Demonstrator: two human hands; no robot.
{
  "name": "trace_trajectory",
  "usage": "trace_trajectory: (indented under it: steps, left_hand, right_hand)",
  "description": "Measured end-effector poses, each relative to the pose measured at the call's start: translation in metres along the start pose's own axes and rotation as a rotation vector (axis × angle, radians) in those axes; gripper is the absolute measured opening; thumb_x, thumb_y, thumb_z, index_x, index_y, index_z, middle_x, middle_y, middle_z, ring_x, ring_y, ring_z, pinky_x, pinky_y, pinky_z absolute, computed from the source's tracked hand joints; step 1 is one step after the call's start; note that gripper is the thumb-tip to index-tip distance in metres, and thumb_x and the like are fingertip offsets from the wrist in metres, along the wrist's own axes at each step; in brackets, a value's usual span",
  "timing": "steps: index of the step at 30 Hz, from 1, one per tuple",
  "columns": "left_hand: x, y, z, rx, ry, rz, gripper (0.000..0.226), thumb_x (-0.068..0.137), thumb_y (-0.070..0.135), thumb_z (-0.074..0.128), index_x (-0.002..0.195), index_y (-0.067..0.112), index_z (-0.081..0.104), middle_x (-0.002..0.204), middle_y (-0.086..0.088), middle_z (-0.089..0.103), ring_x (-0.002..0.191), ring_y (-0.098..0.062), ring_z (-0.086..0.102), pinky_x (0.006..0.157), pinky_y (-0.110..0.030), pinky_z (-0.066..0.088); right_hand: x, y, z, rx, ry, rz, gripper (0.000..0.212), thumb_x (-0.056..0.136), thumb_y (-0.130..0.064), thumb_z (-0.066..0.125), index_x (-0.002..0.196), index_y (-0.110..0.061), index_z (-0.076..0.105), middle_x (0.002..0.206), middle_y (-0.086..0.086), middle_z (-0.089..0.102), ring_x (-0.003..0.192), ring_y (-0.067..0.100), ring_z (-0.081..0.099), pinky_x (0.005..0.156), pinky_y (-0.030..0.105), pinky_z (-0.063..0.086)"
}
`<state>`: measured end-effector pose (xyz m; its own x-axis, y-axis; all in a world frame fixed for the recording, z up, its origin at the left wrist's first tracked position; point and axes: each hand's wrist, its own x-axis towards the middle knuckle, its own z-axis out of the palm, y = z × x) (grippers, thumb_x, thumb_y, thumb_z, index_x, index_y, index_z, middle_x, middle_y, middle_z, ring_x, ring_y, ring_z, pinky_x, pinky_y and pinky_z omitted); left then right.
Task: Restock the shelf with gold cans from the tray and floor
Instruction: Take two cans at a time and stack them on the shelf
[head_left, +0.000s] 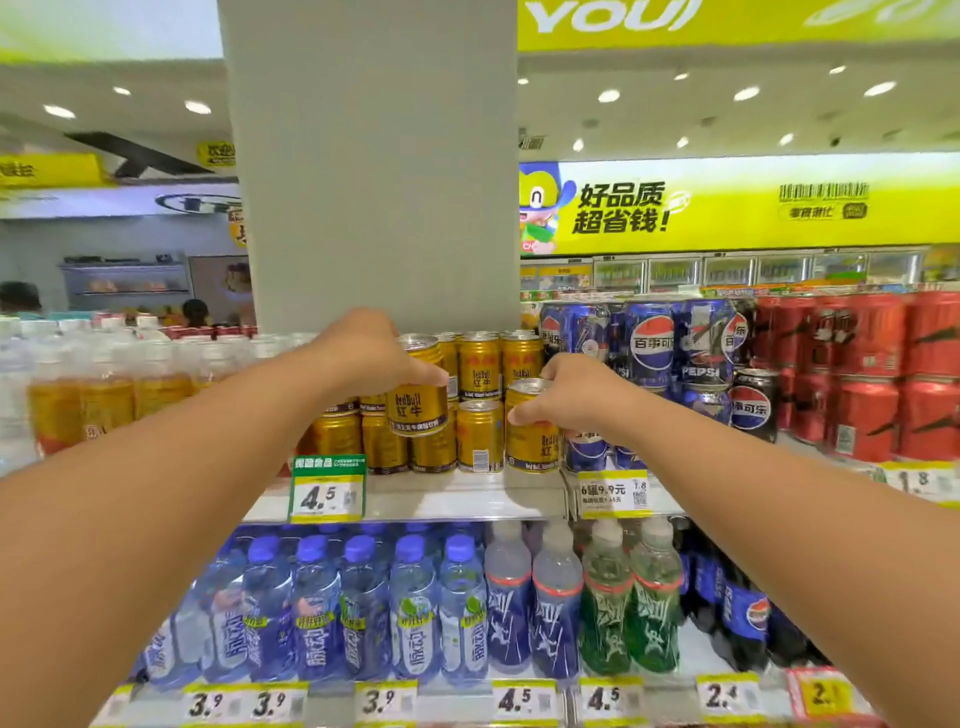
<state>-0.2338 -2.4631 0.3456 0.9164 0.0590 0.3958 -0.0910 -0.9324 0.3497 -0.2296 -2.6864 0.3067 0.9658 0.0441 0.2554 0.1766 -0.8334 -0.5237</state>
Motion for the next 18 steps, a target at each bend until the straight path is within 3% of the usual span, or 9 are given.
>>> trace_trajectory:
  steps: [4,7,11,14,16,18]
  left_hand:
    - [0.029,-0.003,0.001,0.037,0.007,0.065,0.081,0.063,0.069,0.078,0.121,0.015,0.062,0.109,-0.004,0.066,0.097,-0.026,0.061,0.082,-0.039,0.055]
    - [0.050,-0.001,0.008,0.073,0.022,0.107,0.078,0.063,0.069,0.077,0.118,0.016,0.062,0.106,-0.002,0.065,0.095,-0.024,0.061,0.076,-0.035,0.054]
    - [0.075,0.000,0.023,0.193,0.107,0.198,0.067,0.061,0.078,0.070,0.093,0.020,0.065,0.093,-0.001,0.062,0.088,-0.021,0.058,0.071,-0.033,0.050]
    - [0.090,-0.001,0.033,0.352,0.202,0.277,0.066,0.064,0.086,0.058,0.077,0.021,0.062,0.084,0.000,0.060,0.091,-0.024,0.054,0.080,-0.037,0.043]
    - [0.099,-0.005,0.039,0.382,0.208,0.304,0.067,0.065,0.087,0.054,0.073,0.021,0.059,0.084,0.000,0.061,0.095,-0.025,0.053,0.096,-0.041,0.038]
    - [0.108,-0.010,0.043,0.387,0.184,0.318,0.067,0.067,0.087,0.053,0.076,0.021,0.060,0.089,-0.001,0.062,0.105,-0.026,0.053,0.114,-0.046,0.022]
  right_hand:
    - [0.015,-0.003,0.009,0.001,0.022,0.072,0.056,0.076,-0.037,0.083,0.112,-0.008,0.051,0.093,0.009,0.067,0.083,0.023,0.068,0.071,0.036,0.061]
    - [0.027,-0.003,0.016,-0.038,0.038,0.119,0.045,0.075,-0.038,0.082,0.099,-0.009,0.056,0.085,0.006,0.064,0.079,0.023,0.067,0.071,0.037,0.061]
    - [0.041,-0.001,0.030,-0.041,0.045,0.186,0.038,0.076,-0.036,0.081,0.089,-0.009,0.056,0.077,0.005,0.058,0.076,0.024,0.062,0.061,0.032,0.055]
    - [0.051,-0.001,0.043,-0.034,0.084,0.201,0.036,0.079,-0.034,0.079,0.093,-0.011,0.055,0.082,0.002,0.053,0.074,0.019,0.055,0.051,0.026,0.040]
    - [0.058,0.000,0.052,-0.003,0.137,0.200,0.035,0.080,-0.031,0.079,0.096,-0.011,0.055,0.088,0.002,0.054,0.080,0.021,0.056,0.055,0.027,0.041]
    - [0.063,0.002,0.060,0.003,0.193,0.193,0.028,0.081,-0.024,0.077,0.085,-0.014,0.051,0.084,0.001,0.053,0.079,0.020,0.055,0.051,0.024,0.039]
